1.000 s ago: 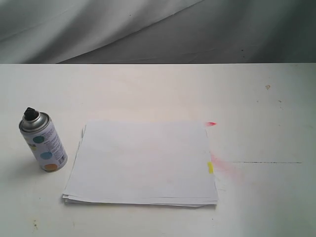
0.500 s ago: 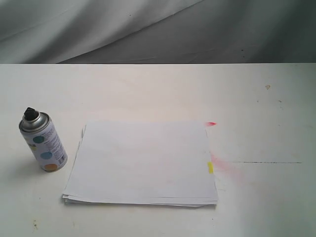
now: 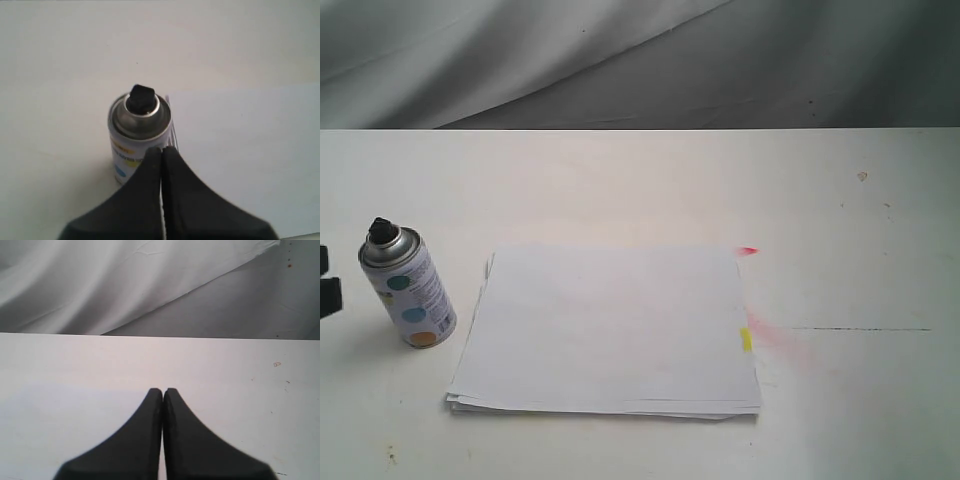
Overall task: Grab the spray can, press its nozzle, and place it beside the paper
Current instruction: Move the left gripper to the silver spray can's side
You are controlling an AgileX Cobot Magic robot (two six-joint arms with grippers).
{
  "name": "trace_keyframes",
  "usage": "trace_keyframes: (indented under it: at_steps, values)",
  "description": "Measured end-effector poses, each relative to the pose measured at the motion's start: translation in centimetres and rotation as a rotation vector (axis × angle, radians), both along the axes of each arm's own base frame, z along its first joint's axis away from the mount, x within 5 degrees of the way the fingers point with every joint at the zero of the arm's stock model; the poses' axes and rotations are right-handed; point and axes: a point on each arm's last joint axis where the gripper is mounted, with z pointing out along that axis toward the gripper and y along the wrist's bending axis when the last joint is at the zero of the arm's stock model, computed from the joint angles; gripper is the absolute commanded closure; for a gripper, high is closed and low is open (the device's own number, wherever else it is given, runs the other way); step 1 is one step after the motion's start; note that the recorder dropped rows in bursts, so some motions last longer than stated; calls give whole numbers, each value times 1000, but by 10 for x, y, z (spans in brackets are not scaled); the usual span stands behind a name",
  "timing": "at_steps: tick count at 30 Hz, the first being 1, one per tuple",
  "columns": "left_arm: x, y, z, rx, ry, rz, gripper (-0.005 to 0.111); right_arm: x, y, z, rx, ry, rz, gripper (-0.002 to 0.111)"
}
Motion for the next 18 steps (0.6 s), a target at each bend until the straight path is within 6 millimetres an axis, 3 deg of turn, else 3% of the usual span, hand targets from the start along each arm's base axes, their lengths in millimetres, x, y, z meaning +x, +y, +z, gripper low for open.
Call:
trace_keyframes:
  at_steps: [12,18]
  values:
    - [17,-4,-87,-50,172,54,107,0,0,0,0,0,0,108]
    - [24,-5,-104,-45,218,59,107,0,0,0,0,0,0,108]
